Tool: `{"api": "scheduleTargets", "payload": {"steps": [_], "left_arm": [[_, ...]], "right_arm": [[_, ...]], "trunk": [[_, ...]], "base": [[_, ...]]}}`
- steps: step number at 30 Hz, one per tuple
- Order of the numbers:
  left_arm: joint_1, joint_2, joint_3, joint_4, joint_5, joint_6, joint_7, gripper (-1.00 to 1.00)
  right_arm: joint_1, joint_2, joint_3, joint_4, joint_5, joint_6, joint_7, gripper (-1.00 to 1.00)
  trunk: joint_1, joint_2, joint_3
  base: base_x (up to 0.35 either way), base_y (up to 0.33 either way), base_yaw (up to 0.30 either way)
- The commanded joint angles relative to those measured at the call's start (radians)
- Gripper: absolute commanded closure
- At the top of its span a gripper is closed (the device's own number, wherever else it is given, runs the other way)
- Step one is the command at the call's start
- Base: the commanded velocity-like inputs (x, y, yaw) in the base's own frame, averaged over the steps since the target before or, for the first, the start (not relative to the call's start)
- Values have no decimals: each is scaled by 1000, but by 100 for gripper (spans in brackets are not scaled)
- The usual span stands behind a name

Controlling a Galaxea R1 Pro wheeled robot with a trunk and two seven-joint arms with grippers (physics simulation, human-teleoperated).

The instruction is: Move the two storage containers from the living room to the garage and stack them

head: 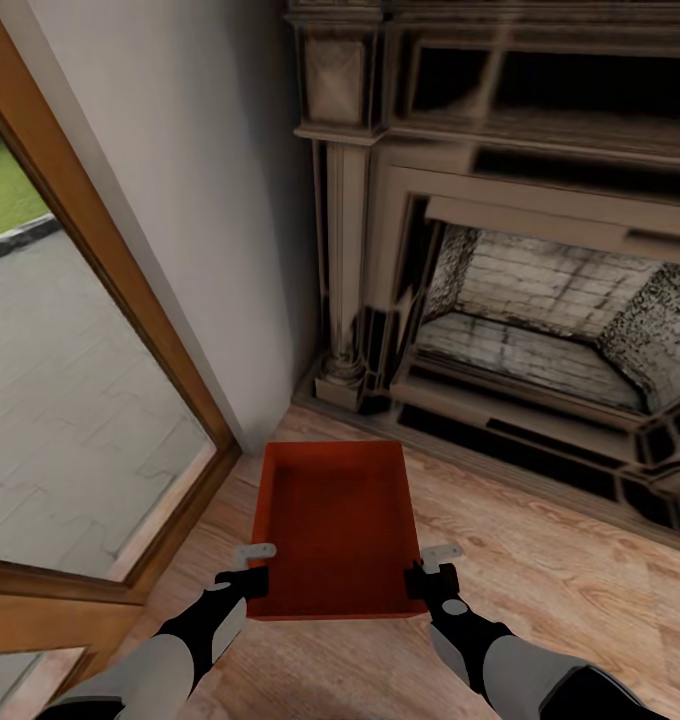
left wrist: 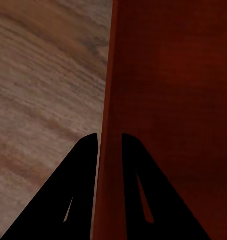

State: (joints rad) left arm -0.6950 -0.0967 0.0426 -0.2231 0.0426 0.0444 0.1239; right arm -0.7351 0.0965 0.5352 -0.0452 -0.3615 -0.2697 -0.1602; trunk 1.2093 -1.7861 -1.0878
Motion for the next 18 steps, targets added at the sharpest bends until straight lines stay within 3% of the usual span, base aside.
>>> {"api": "scheduleTargets", "payload": {"steps": [1,18], "left_arm": [[0,3,22,-6,-17,-18,11,100],[0,3,22,-5,-17,-18,10,100]], "right_arm": [[0,0,-23,2,-11,-1,-5,100],[0,11,-24,7,-13,-3,-5,100]], "trunk": [[-4,7,3],[-69,126,56]], "base": [[0,0,0],[0,0,0]]}}
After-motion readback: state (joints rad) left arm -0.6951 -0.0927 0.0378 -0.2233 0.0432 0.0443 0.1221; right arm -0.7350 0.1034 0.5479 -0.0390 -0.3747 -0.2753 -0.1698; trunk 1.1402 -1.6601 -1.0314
